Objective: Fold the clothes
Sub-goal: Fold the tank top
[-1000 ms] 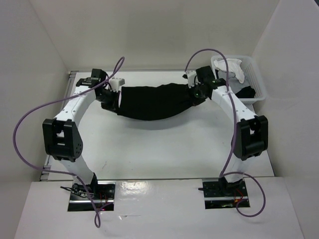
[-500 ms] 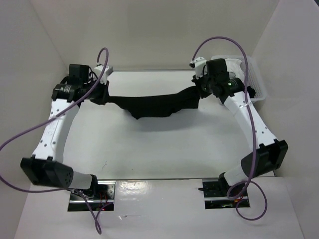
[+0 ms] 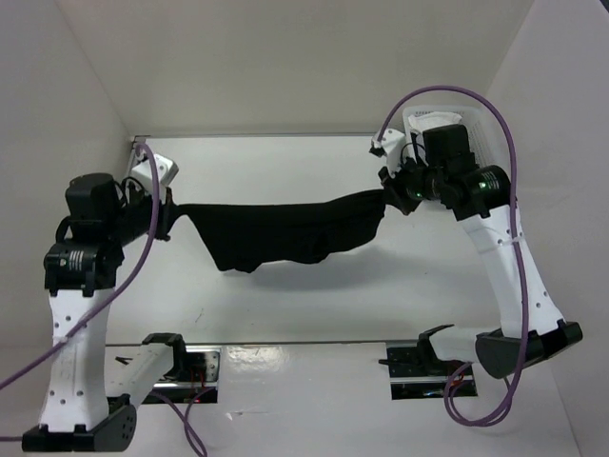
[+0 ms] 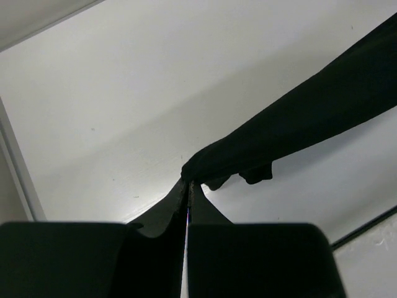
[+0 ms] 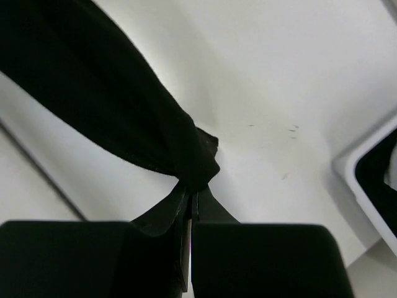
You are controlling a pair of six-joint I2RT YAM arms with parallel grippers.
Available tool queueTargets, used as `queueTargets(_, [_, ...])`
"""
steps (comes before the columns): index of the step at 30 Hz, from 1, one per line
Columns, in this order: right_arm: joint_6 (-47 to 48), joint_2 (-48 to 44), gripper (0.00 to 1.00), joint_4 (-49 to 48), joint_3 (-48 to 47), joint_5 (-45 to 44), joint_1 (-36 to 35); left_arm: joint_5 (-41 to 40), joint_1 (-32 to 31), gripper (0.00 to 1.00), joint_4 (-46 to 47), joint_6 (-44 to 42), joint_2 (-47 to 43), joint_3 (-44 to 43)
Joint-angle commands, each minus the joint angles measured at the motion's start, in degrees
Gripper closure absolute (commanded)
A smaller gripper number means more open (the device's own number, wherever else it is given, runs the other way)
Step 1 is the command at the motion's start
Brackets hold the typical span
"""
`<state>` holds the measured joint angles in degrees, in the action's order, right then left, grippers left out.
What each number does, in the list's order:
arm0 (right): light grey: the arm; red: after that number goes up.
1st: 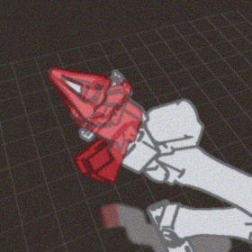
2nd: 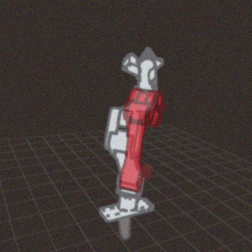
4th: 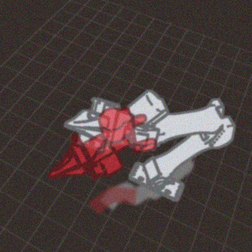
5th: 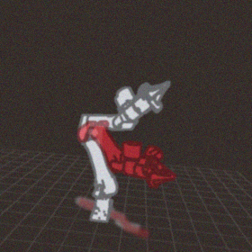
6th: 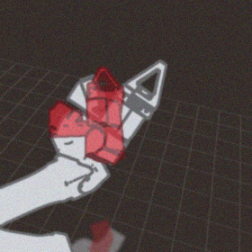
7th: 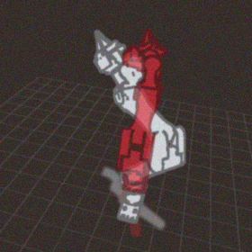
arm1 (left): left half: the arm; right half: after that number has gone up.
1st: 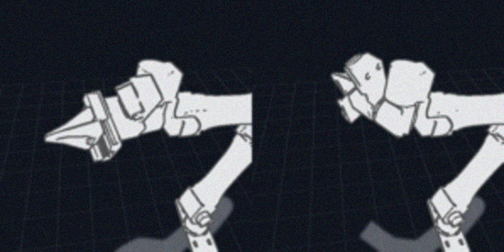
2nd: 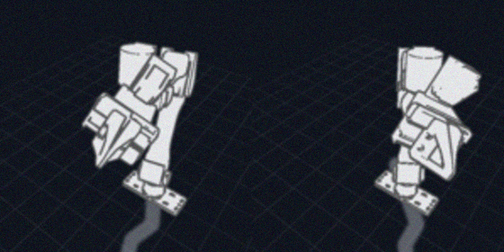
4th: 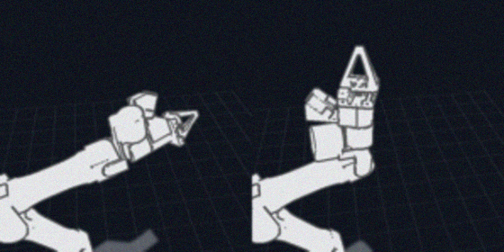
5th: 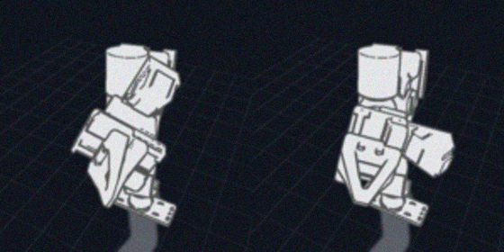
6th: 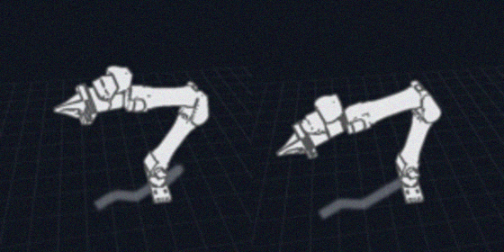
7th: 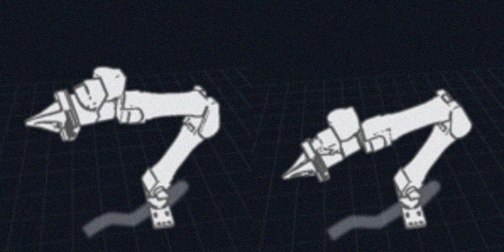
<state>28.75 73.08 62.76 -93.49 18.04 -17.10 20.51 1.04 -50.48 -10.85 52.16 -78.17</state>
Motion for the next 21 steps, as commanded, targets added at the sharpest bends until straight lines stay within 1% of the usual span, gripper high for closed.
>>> queueTargets(1, [7.1,-2.5,1.00,11.2,-3.8,10.1,0.8,6.6,2.0,1.00,-2.5,-4.3,-4.3,1.1])
queueTargets(3, [7.1,-3.9,1.00,11.8,-3.1,10.1,0.8,7.9,2.7,1.00,-3.9,-4.9,-5.6,1.6])
queueTargets(7, [7.1,-3.9,1.00,11.8,-1.8,10.1,1.3,10.7,3.9,1.00,-7.4,-6.4,-6.8,0.6])
queueTargets(11, [7.1,-3.9,1.00,11.8,-1.3,10.1,1.3,12.3,4.5,1.00,-8.1,-7.8,-7.3,1.3])
queueTargets(13, [7.1,-2.0,1.00,11.8,-0.7,10.1,1.3,12.3,4.5,1.00,-7.5,-7.8,-6.8,1.9])
queueTargets(18, [5.3,4.4,1.00,10.0,-1.3,10.1,1.3,12.9,4.5,1.00,-6.5,-7.3,-0.7,1.7])
queueTargets(21, [3.4,8.9,1.00,6.1,-2.4,7.9,1.3,11.7,4.0,1.00,-3.3,-7.3,4.7,1.7])
